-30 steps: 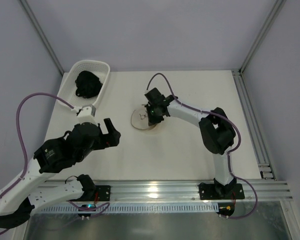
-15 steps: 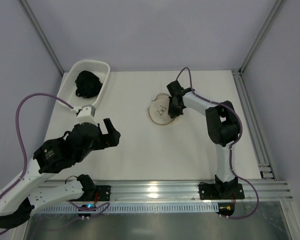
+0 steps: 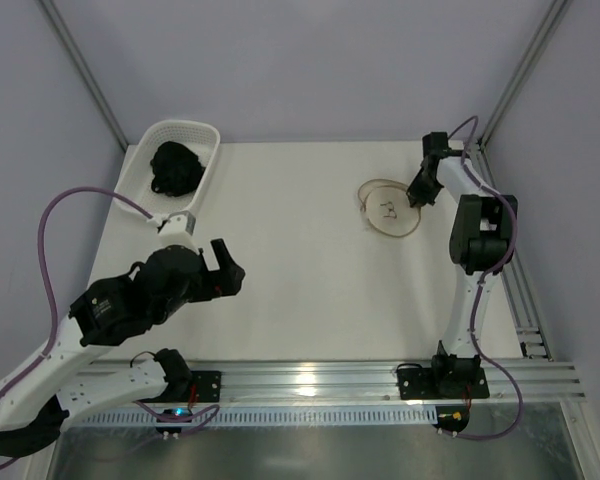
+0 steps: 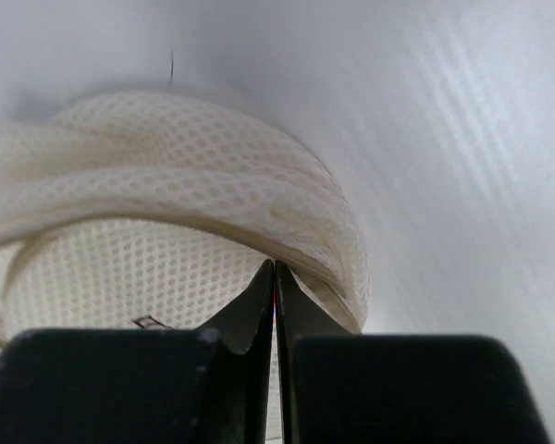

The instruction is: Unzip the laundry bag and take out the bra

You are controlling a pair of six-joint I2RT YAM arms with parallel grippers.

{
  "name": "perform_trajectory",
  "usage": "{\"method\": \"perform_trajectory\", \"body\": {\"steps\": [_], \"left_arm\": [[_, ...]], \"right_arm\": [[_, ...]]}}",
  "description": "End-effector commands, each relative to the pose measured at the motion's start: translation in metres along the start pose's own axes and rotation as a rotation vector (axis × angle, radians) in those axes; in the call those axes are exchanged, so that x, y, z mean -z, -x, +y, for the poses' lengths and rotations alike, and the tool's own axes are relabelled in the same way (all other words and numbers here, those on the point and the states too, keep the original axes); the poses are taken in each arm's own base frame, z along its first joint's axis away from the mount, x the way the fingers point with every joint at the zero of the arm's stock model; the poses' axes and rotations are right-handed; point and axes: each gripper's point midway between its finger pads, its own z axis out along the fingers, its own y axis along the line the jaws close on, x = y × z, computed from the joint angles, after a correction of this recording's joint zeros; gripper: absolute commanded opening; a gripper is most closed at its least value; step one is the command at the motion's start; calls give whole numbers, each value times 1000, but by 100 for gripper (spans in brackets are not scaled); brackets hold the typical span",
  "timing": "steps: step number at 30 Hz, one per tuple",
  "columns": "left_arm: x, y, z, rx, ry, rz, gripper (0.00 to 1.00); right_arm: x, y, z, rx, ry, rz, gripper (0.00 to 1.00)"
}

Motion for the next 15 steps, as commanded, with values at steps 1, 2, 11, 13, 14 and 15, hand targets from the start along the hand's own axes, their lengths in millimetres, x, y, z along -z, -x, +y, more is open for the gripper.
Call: {"method": "perform_trajectory", "body": {"steps": [1, 2, 11, 13, 14, 15], "left_arm": [[-4, -6, -15, 20, -58, 34, 99], [-6, -7, -19, 17, -78, 35, 100], [1, -9, -36, 33, -209, 34, 99], [4, -7, -38, 31, -228, 26, 99], [4, -7, -40, 30, -238, 27, 99], [5, -5, -41, 30, -246, 19, 99]], "right_arm": [[11, 50, -13, -48, -4, -59, 4], [0, 56, -34, -73, -52, -38, 4], [-1, 160, -113, -227, -118, -156, 4], [4, 177, -136, -276, -123, -191, 4], [7, 183, -143, -298, -120, -208, 4], [18, 185, -146, -304, -111, -222, 4]]}}
